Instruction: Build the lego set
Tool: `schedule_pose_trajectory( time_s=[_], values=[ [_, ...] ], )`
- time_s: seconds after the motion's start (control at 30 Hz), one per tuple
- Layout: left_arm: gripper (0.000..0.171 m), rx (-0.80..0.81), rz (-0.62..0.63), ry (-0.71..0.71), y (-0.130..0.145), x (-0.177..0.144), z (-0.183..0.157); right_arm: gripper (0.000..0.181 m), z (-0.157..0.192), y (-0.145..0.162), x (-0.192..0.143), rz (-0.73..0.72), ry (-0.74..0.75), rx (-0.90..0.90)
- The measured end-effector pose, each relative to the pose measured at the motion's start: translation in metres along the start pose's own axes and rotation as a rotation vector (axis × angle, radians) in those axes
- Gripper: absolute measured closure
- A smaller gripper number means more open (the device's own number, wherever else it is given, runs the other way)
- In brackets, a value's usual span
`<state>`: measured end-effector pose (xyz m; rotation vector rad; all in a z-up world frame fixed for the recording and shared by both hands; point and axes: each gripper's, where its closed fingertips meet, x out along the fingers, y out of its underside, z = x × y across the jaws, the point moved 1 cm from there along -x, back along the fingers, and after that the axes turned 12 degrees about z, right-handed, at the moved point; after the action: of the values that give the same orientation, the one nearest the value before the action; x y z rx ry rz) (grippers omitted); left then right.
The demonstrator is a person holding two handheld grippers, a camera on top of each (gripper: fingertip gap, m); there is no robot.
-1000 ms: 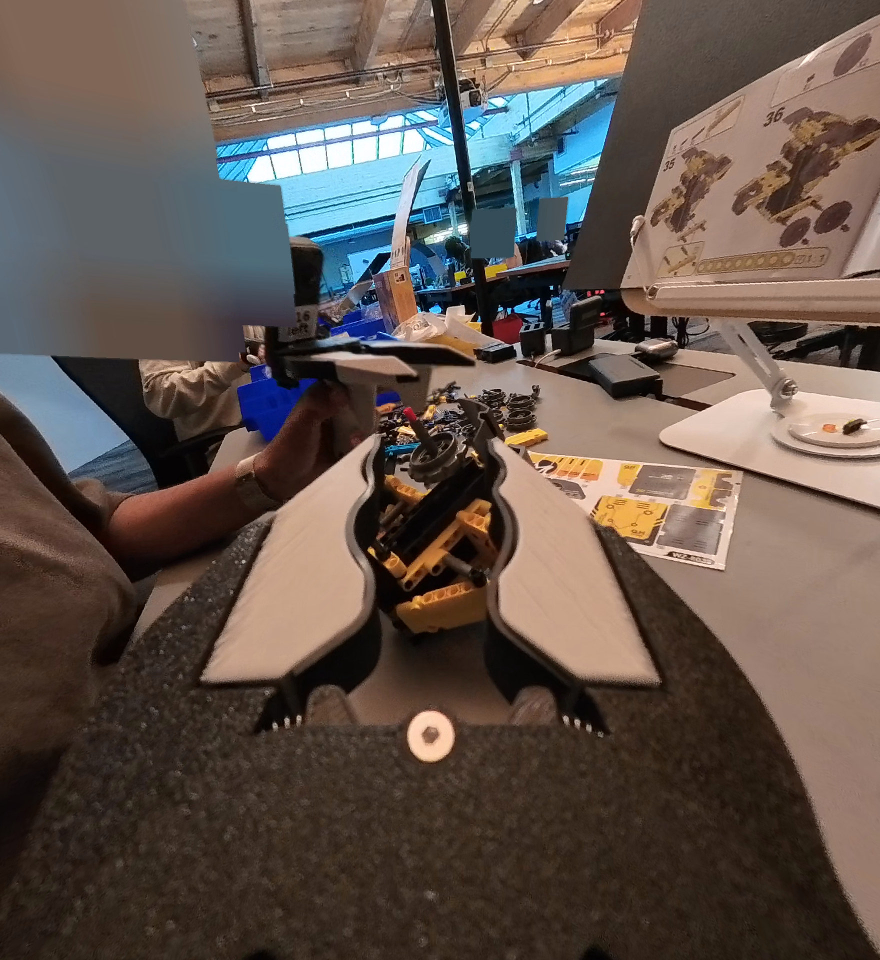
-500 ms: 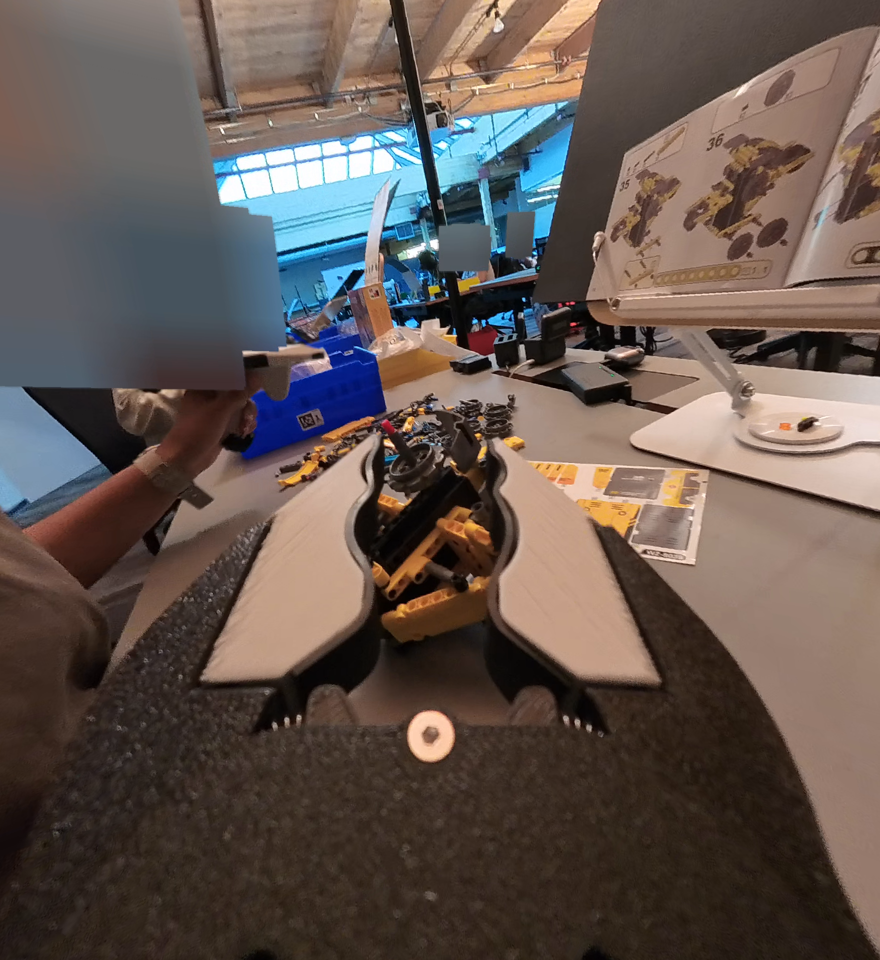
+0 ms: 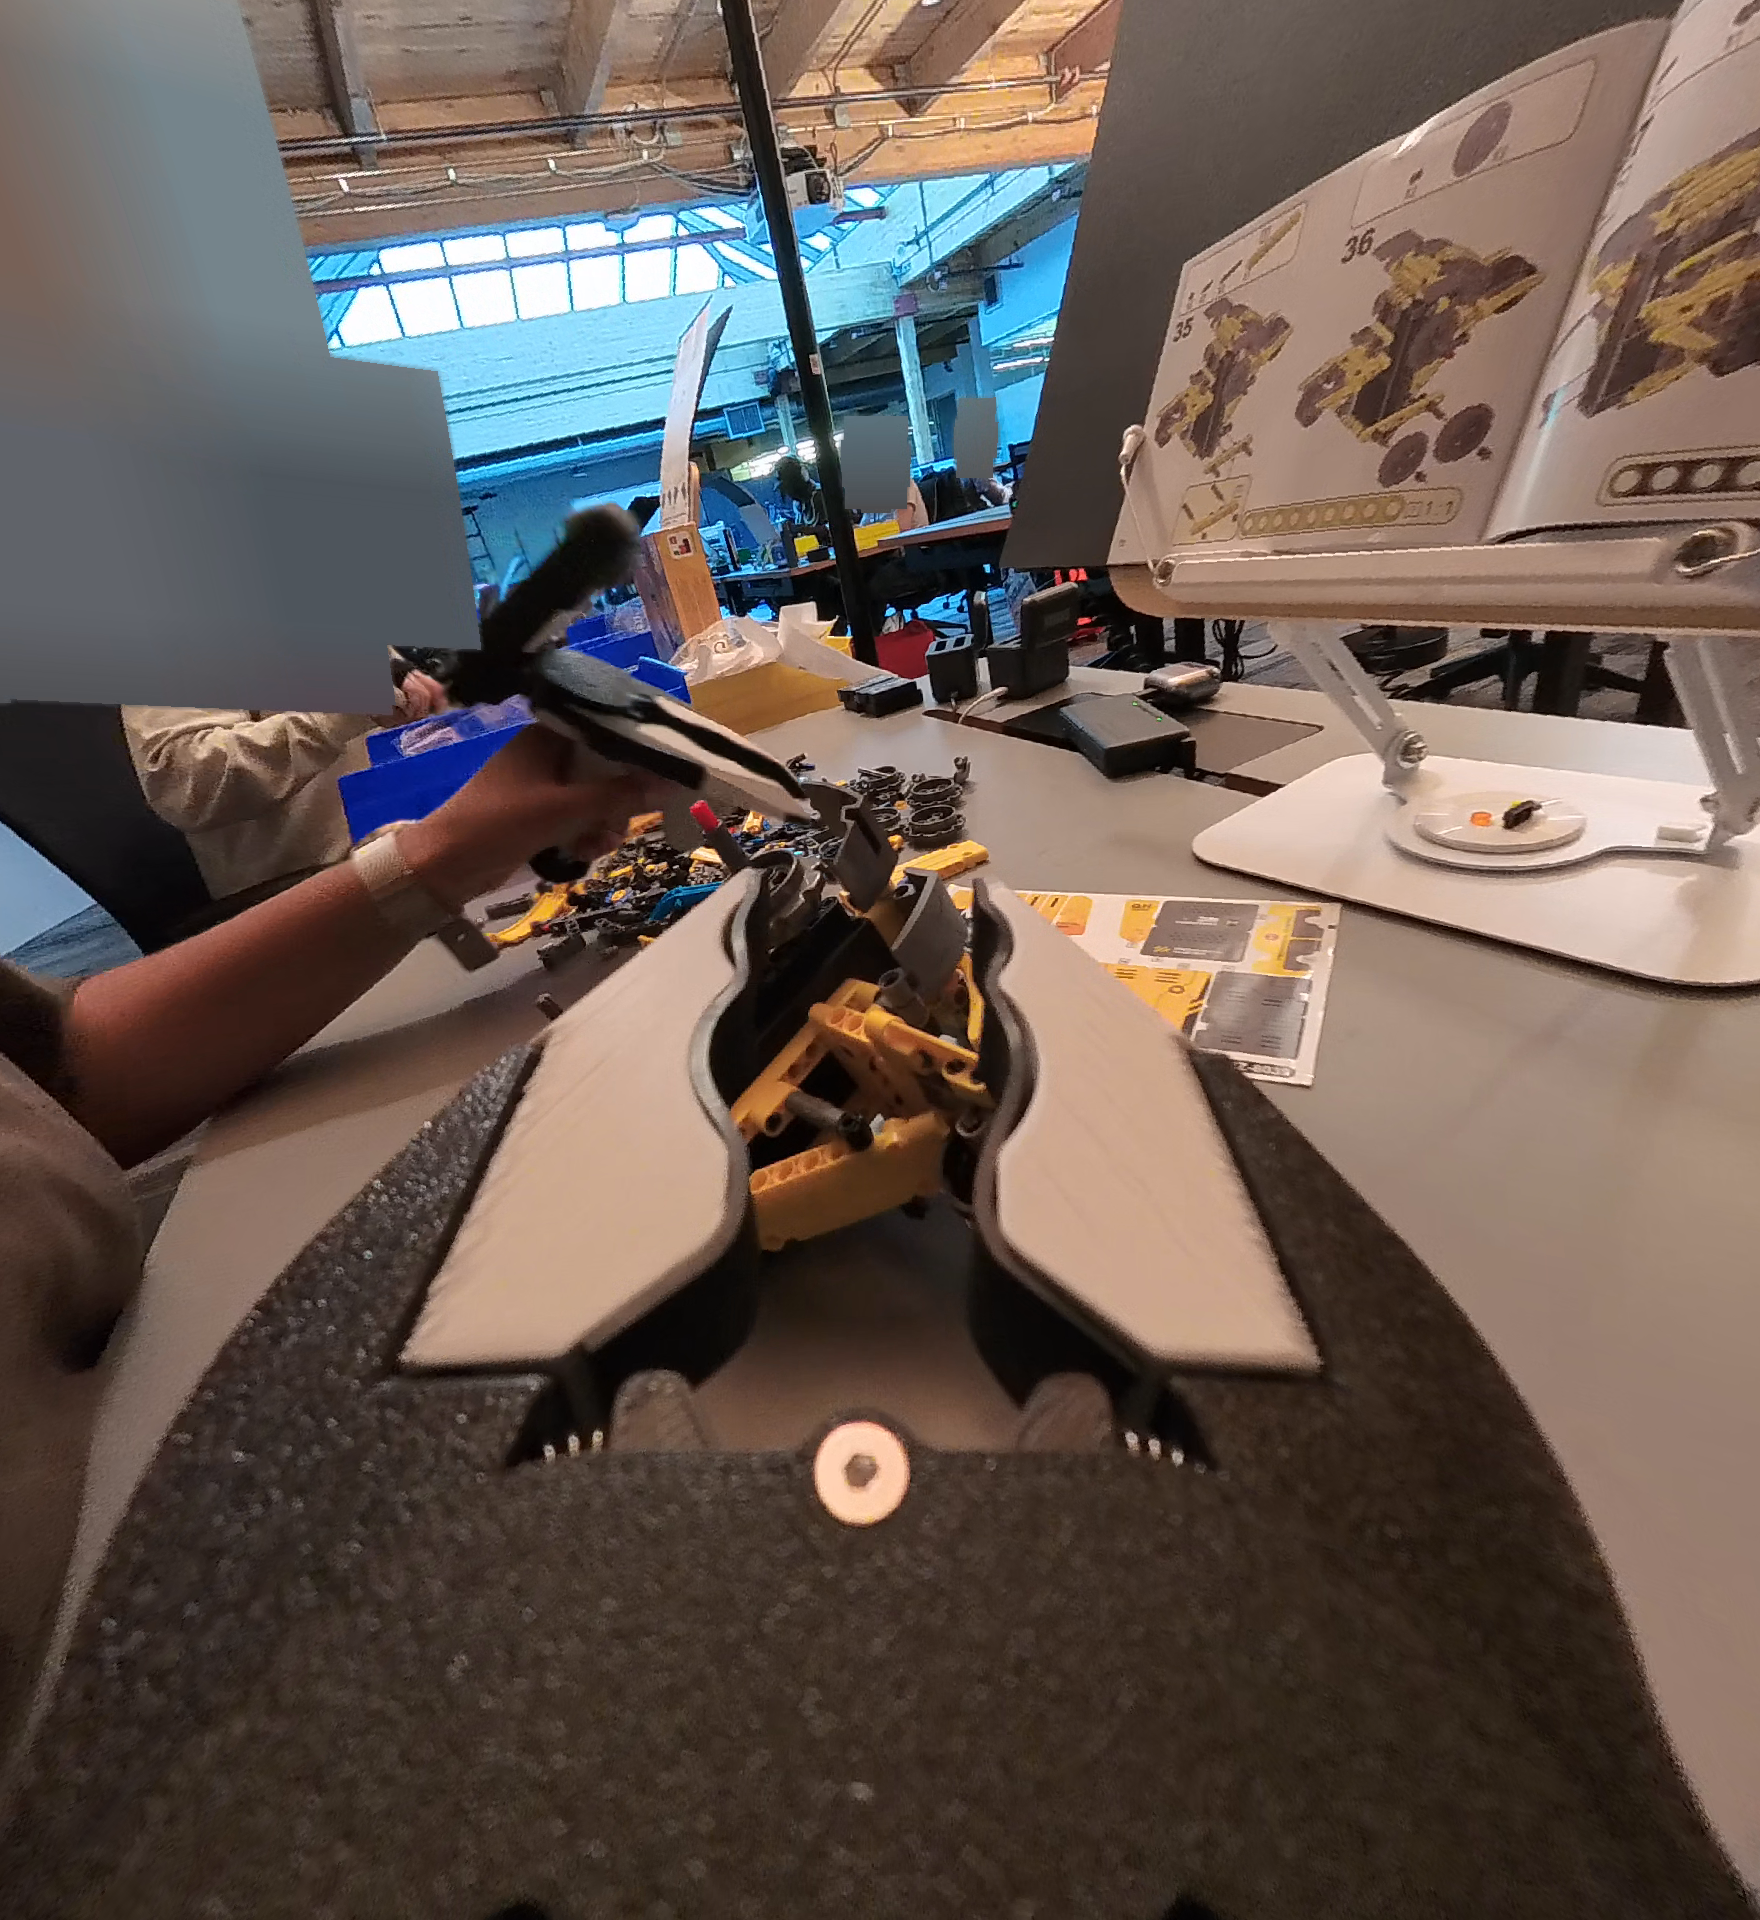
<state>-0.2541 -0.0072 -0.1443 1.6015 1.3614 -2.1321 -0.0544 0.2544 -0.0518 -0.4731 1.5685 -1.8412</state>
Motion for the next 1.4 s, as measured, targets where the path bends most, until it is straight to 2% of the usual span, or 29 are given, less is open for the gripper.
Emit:
schedule_pose_trajectory(
  time_s=[0.17,0.3,0.37,0.5,0.67,0.77,0.9,1.07,1.13,1.2,1.27,1.4],
  values=[
    [0.12,-0.006,0.077,-0.044,0.005,0.019,0.011,0.144,-0.001,0.0,0.0,-0.001,-0.001,0.005],
    [0.127,-0.014,0.12,-0.067,0.013,0.03,0.015,0.144,-0.002,0.003,0.002,0.005,-0.006,0.016],
    [0.133,-0.01,0.102,-0.051,0.012,0.03,0.013,0.144,-0.003,0.004,0.002,0.009,-0.006,0.019],
    [0.134,-0.023,0.033,-0.024,0.005,0.019,0.014,0.144,-0.005,0.006,0.003,0.018,0.002,0.016],
    [0.135,-0.086,-0.078,0.099,-0.002,-0.002,0.013,0.144,-0.006,0.008,0.004,0.025,0.003,0.023],
    [0.135,-0.027,-0.107,0.033,0.0,-0.012,0.019,0.144,-0.006,0.009,0.005,0.027,0.0,0.028],
    [0.134,0.159,-0.238,0.053,-0.013,-0.029,-0.005,0.144,-0.006,0.012,0.007,0.041,0.001,0.026],
    [0.135,0.5,-0.434,-0.15,-0.03,-0.059,-0.041,0.144,-0.007,0.014,0.008,0.049,0.01,0.02],
    [0.135,0.56,-0.489,-0.224,-0.034,-0.069,-0.05,0.144,-0.008,0.012,0.007,0.043,0.012,0.019],
    [0.135,0.554,-0.502,-0.239,-0.038,-0.073,-0.055,0.144,-0.008,0.011,0.006,0.037,0.015,0.016],
    [0.135,0.493,-0.52,-0.151,-0.041,-0.078,-0.065,0.144,-0.006,0.008,0.004,0.025,0.018,0.006],
    [0.135,0.287,-0.679,0.244,-0.045,-0.118,-0.104,0.145,0.003,0.0,0.001,0.003,0.04,-0.074]
  ],
)
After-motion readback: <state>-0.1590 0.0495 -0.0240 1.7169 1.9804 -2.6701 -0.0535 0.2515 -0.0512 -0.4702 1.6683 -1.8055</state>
